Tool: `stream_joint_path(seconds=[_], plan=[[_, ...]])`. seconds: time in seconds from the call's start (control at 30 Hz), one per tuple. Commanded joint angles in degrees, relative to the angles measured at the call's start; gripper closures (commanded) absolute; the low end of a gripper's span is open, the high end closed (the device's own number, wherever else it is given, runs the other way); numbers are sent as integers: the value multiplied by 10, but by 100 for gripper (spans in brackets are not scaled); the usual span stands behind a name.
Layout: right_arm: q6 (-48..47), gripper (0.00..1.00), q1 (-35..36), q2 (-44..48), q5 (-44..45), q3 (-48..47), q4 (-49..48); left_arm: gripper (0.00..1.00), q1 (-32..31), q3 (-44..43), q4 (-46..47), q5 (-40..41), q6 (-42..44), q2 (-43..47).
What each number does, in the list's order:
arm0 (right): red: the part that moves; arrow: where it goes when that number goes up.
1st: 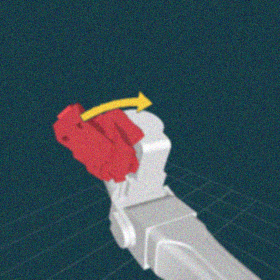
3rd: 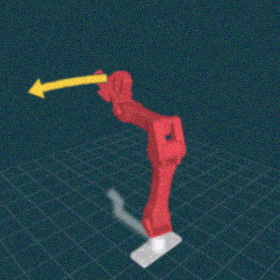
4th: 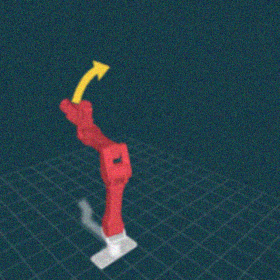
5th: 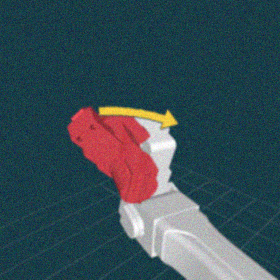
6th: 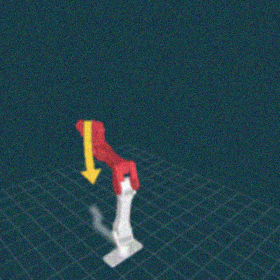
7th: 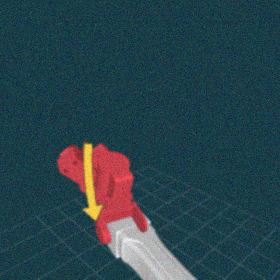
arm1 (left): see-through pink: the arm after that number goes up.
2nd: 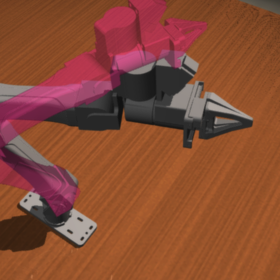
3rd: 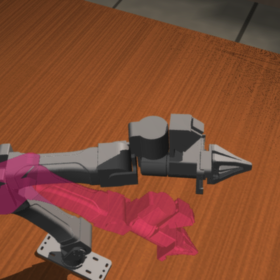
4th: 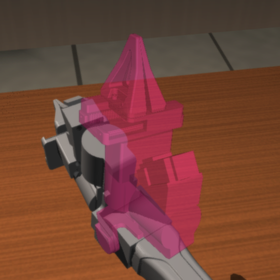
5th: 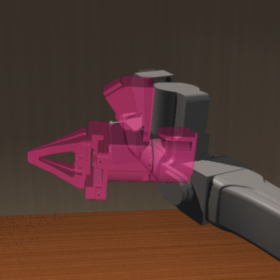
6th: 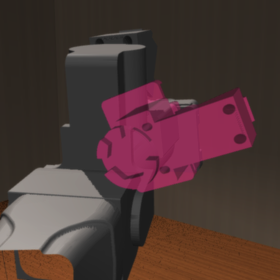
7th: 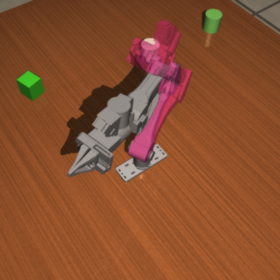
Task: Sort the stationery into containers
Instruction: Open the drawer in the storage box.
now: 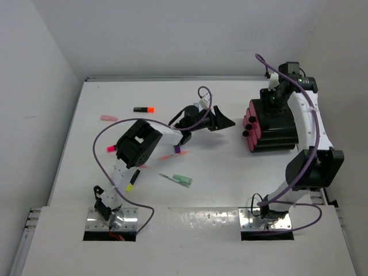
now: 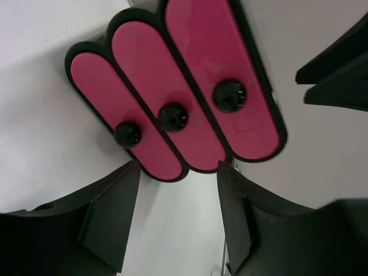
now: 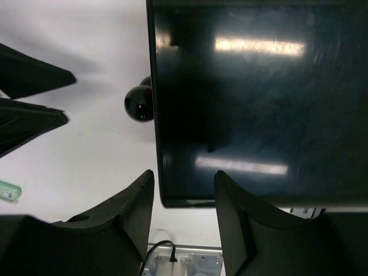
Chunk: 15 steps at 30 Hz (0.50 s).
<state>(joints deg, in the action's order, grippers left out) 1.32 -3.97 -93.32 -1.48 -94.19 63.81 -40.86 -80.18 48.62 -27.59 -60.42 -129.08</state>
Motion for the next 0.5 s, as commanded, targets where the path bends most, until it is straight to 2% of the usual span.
stream_joint_path(seconds=[0.0, 0.13, 0.47], plan=[[7, 55, 4, -7, 8, -5, -19, 39, -19, -39, 101, 10, -75, -44], [7, 58, 4, -19, 13, -5, -22, 41, -32, -87, 98, 20, -86, -89], [12, 63, 4, -25, 3, 20, -14, 40, -41, -130, 72, 33, -83, -139]])
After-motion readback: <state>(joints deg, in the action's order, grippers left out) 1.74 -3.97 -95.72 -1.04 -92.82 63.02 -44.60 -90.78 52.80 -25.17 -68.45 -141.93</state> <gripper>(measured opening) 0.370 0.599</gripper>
